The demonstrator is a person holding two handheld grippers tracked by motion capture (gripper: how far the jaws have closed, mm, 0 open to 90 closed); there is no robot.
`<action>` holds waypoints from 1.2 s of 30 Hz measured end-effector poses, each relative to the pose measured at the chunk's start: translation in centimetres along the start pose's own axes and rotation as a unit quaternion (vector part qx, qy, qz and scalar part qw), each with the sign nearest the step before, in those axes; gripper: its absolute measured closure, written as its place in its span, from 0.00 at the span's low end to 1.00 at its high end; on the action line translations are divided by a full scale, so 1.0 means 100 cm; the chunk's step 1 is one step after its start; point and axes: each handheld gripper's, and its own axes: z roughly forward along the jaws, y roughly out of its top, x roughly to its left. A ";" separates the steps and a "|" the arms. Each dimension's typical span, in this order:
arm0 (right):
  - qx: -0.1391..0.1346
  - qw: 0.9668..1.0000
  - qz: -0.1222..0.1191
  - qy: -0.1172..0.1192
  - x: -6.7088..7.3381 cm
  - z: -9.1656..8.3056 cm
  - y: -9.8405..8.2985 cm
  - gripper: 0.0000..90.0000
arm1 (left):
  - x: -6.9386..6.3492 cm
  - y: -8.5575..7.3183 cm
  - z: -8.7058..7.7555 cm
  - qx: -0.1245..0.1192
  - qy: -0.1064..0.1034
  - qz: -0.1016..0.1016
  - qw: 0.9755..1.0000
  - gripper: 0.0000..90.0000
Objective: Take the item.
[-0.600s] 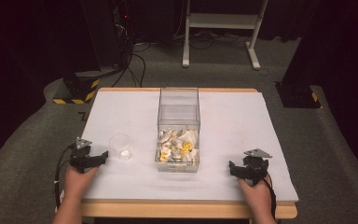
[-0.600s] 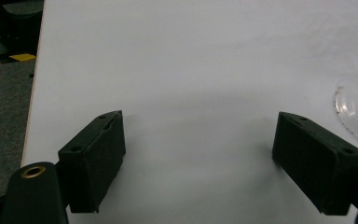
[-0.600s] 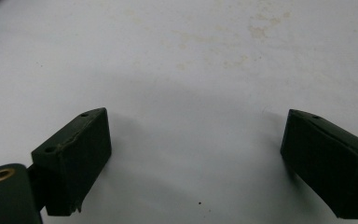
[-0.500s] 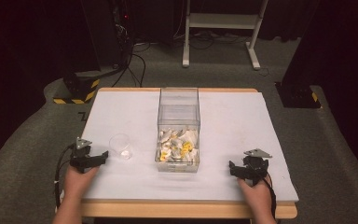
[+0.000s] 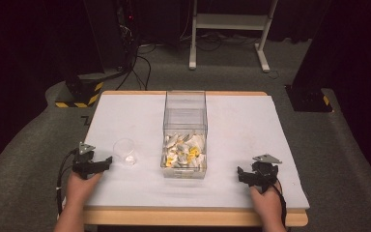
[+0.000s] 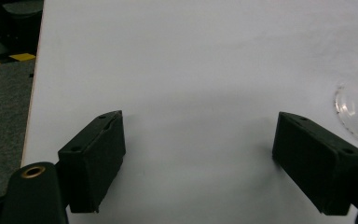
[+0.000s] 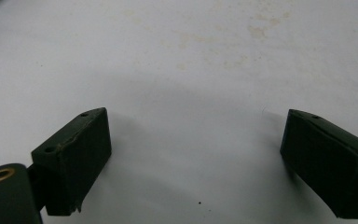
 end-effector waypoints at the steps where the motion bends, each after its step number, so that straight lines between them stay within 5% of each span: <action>1: 0.000 1.000 0.000 0.000 0.000 0.000 0.000 0.09 | 0.000 0.000 0.000 0.000 0.000 0.000 1.000 0.19; 27: 0.000 1.000 0.000 0.000 0.000 0.000 0.000 0.09 | 0.000 -0.001 -0.003 0.001 0.000 0.003 1.000 0.21; 36: 0.000 1.000 0.000 0.000 0.000 0.000 0.000 0.09 | -0.001 -0.001 -0.009 -0.008 -0.019 0.008 1.000 0.20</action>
